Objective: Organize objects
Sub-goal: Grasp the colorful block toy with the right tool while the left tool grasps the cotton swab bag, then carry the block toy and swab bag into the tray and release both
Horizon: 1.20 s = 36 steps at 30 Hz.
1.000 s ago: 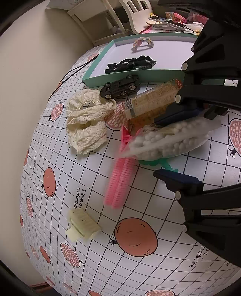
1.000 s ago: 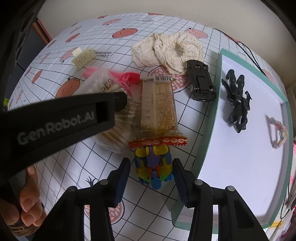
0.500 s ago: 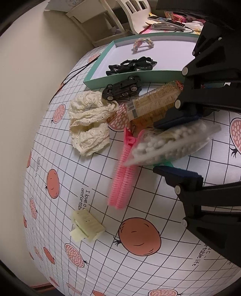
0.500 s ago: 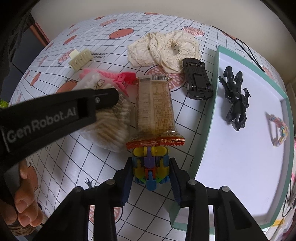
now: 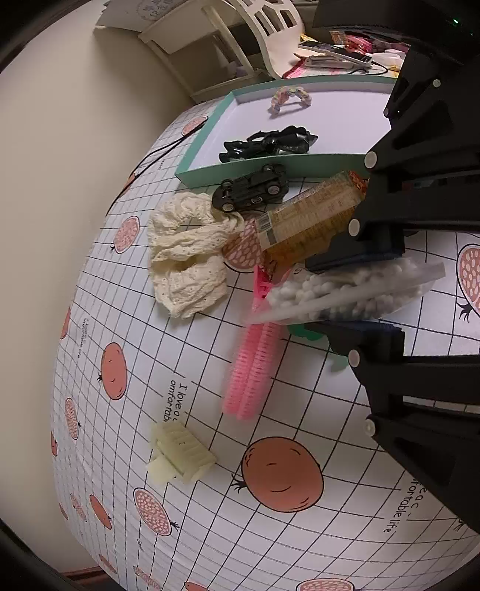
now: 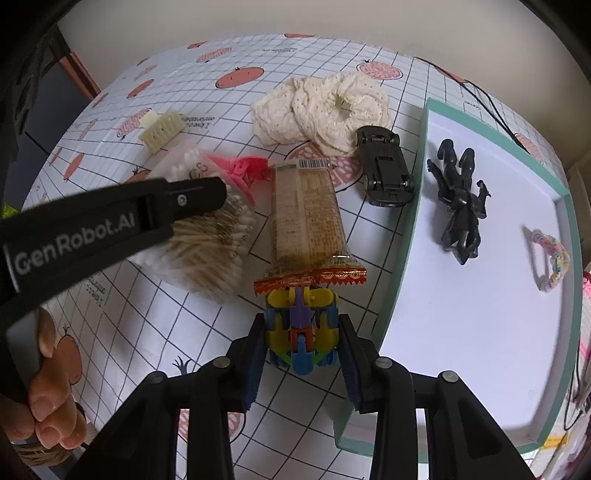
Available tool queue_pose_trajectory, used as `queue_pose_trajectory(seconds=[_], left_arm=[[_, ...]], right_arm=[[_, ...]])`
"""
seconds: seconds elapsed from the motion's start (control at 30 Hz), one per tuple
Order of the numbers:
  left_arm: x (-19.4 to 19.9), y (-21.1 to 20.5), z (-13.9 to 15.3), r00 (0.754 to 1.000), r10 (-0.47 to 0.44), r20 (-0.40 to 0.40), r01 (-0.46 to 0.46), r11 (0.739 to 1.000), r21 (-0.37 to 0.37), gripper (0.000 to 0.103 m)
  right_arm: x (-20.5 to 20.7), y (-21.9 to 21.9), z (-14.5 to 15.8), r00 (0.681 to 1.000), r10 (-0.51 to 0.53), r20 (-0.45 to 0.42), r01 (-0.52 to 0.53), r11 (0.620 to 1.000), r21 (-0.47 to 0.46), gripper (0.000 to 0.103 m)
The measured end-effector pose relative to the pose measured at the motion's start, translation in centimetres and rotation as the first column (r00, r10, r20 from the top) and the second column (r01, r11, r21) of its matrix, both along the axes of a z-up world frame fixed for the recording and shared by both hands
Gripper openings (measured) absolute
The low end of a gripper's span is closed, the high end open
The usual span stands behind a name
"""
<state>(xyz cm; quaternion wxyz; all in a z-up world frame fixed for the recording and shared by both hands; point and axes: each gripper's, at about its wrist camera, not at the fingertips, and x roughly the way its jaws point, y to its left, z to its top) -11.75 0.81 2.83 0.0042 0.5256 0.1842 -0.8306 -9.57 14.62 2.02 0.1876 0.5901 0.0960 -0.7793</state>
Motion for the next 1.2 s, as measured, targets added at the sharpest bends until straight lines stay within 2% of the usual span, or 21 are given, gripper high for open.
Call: queue_pose_trajectory(seconds=[0.27,0.43,0.5,0.67,0.87,1.2], left_arm=[[0.5,-0.5,2.1,0.997,0.016,-0.080,-0.016,1.000,-0.006,0.025],[1.0,-0.9,4.5,0.984,0.037,-0.176,-0.038,0.999,-0.001,0.025],[1.2,-1.1,5.2,0.978,0.045,-0.203,-0.044,0.999,0.007,0.025],[1.7,-1.4,6.7,0.961,0.067,-0.270,-0.059,0.998,0.037,0.025],[1.9,-1.1,7.5,0.947,0.071,-0.314,-0.051,0.996,0.070,0.025],[1.5,2.1,7.0,0.953,0.028,-0.301,-0.002,0.996,0.087,0.025]], right_arm=[[0.3,0.8,2.2,0.999,-0.015,-0.051,0.013,0.999,-0.047,0.039],[0.7,1.5,4.4,0.994,-0.037,-0.102,0.027,0.995,-0.095,0.039],[-0.6,1.8,5.0,0.991,-0.042,-0.124,0.029,0.994,-0.105,0.039],[-0.5,1.5,7.2,0.984,-0.074,-0.163,0.052,0.989,-0.138,0.039],[-1.2,3.0,7.1,0.977,-0.120,-0.177,0.096,0.985,-0.141,0.039],[-1.8,7.0,5.5,0.968,-0.206,-0.146,0.192,0.976,-0.108,0.039]])
